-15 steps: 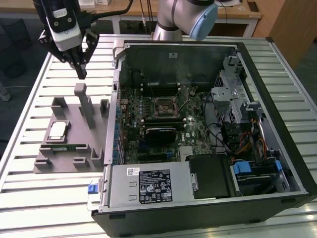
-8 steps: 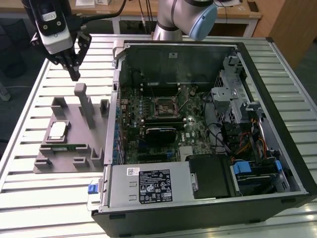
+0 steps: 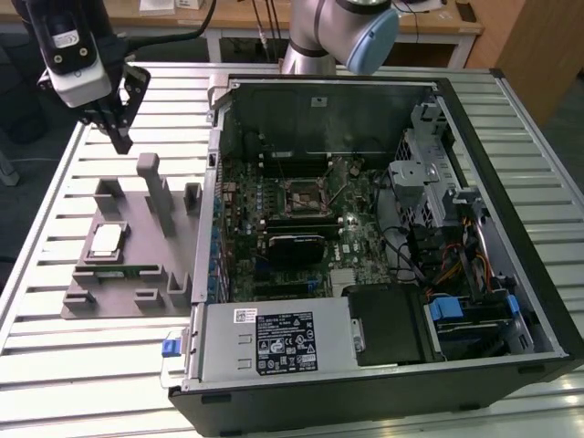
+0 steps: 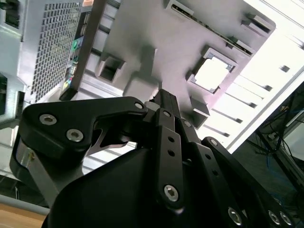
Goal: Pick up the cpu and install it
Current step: 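Reach for the cpu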
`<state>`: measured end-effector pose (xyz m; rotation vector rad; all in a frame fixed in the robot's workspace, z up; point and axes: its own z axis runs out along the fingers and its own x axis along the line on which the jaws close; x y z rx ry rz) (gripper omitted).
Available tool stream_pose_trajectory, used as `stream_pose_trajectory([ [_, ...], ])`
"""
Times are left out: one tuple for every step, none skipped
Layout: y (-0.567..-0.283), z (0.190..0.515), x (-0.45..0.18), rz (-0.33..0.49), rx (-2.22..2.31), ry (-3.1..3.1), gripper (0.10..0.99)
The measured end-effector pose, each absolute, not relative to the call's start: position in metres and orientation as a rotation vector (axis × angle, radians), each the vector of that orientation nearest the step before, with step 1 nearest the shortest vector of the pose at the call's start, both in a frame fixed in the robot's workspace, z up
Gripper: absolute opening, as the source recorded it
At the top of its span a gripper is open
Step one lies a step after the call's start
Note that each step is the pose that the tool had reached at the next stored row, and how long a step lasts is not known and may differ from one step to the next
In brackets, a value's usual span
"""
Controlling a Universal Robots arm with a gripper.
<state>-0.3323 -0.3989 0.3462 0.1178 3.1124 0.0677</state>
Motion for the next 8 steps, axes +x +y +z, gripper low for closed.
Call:
stream_pose_trajectory([
  [-0.399, 0.345, -0.335, 0.068, 0.118, 3.112, 0.106],
  [-0.399, 0.344, -0.338, 0.068, 0.118, 3.112, 0.106],
  [-0.399, 0.343, -0.341, 0.068, 0.118, 3.113, 0.106],
  [-0.399, 0.341, -0.343, 0.068, 0.118, 3.112, 0.106],
  [-0.399, 0.339, -0.345, 0.068, 0.118, 3.112, 0.106],
  [-0.399, 0.337, -0.347, 0.068, 0.118, 3.112, 0.106],
  [-0.399, 0.336, -0.348, 0.068, 0.118, 3.112, 0.106],
  [-0.399, 0.334, -0.349, 0.068, 0.118, 3.113, 0.106],
])
